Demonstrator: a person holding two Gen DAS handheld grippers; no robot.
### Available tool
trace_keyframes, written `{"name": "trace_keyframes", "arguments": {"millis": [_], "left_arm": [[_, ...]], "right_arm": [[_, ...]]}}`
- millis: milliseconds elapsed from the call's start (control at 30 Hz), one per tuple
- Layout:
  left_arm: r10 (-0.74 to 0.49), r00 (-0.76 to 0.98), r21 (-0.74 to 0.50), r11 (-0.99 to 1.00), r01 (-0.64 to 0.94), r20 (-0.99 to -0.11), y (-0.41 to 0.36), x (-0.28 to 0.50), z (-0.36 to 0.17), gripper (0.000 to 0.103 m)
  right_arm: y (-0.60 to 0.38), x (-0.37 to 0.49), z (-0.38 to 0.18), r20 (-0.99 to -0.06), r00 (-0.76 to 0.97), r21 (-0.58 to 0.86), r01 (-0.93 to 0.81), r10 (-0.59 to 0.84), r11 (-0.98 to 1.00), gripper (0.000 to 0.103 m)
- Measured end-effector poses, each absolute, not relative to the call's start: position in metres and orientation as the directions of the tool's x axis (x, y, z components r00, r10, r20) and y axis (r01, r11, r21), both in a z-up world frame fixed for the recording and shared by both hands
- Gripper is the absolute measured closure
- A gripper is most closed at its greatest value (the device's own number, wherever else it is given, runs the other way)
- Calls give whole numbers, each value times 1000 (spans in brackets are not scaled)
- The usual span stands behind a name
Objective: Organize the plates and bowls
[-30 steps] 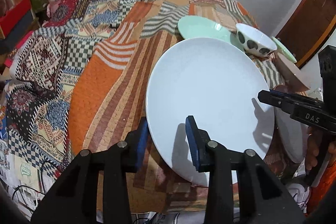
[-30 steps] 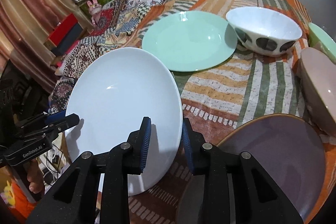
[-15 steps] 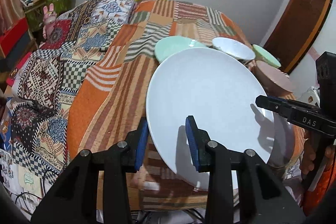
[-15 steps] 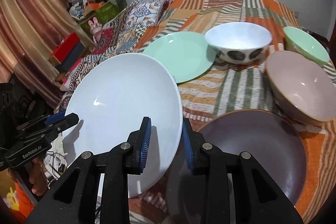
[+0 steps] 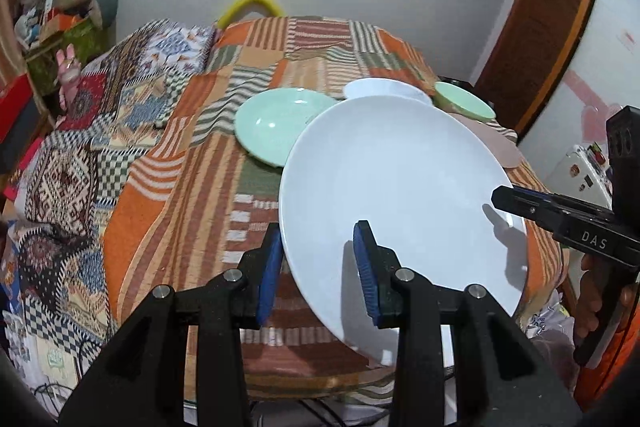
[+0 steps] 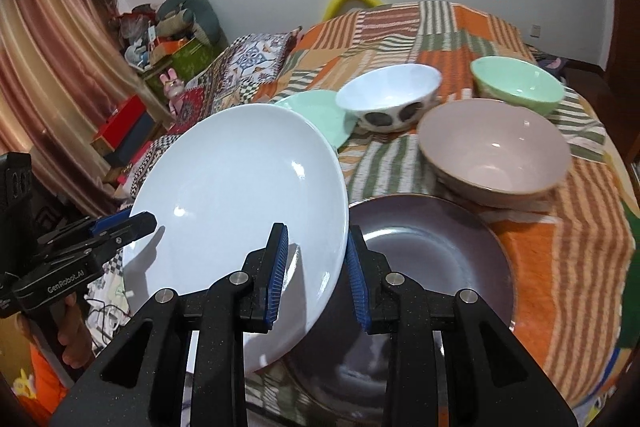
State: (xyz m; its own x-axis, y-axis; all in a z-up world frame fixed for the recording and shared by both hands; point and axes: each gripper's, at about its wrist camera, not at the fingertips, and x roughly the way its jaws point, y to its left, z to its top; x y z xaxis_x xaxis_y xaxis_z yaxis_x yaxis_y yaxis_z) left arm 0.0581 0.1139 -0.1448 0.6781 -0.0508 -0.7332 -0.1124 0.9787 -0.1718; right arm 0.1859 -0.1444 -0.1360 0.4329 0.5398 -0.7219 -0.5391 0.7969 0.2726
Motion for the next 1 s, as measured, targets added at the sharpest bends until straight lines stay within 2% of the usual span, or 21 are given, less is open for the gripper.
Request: {"name": "trace_keyframes", "arguments": {"millis": [600,1000], "left_arm": [[-124,660,-136,990,33,-741,58,82,-135,67],[-137,584,-121,990,67,-800,37,95,-157,67]], "right_arm": [[-205,177,-137,-711,502,286,-432,492,855,76],[-224,173,-155,-741,490,300,-371,459,879,76]]}}
